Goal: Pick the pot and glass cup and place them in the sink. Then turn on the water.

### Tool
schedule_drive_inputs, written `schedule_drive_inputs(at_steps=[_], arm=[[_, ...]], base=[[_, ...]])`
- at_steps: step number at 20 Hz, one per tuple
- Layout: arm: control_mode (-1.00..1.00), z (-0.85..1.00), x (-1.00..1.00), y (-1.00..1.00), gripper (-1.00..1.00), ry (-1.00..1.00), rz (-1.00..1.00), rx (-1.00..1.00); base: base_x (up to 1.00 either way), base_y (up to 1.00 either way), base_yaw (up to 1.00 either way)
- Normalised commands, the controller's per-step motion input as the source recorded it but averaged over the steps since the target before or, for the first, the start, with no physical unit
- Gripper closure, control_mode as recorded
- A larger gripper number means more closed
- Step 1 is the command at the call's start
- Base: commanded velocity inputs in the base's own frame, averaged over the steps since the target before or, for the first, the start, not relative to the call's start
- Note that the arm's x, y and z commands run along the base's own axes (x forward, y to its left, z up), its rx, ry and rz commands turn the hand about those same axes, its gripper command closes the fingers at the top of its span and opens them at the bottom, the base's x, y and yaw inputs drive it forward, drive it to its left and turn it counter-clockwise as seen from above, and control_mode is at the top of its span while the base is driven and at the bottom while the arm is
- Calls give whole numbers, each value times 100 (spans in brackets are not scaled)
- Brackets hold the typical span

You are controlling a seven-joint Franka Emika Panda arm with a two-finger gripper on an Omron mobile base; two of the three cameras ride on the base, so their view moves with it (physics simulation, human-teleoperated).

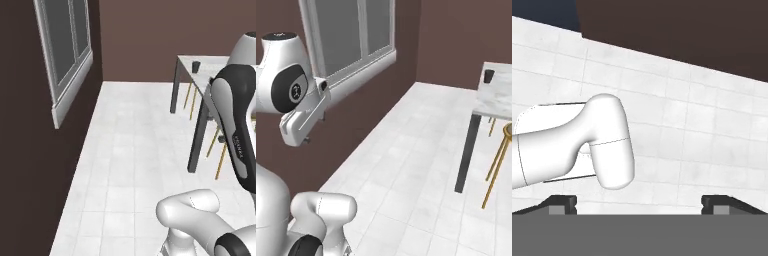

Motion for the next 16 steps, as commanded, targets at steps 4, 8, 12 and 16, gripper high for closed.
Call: schedule_drive_inputs(at_steps=[4,8,12,16], arm=[[100,0,0,0,-100,0,0,0],[100,0,0,0,-100,0,0,0],[100,0,0,0,-100,0,0,0],[100,0,0,0,-100,0,0,0]], base=[[97,47,-39],[99,47,-39],[92,47,-39],[88,49,-39]])
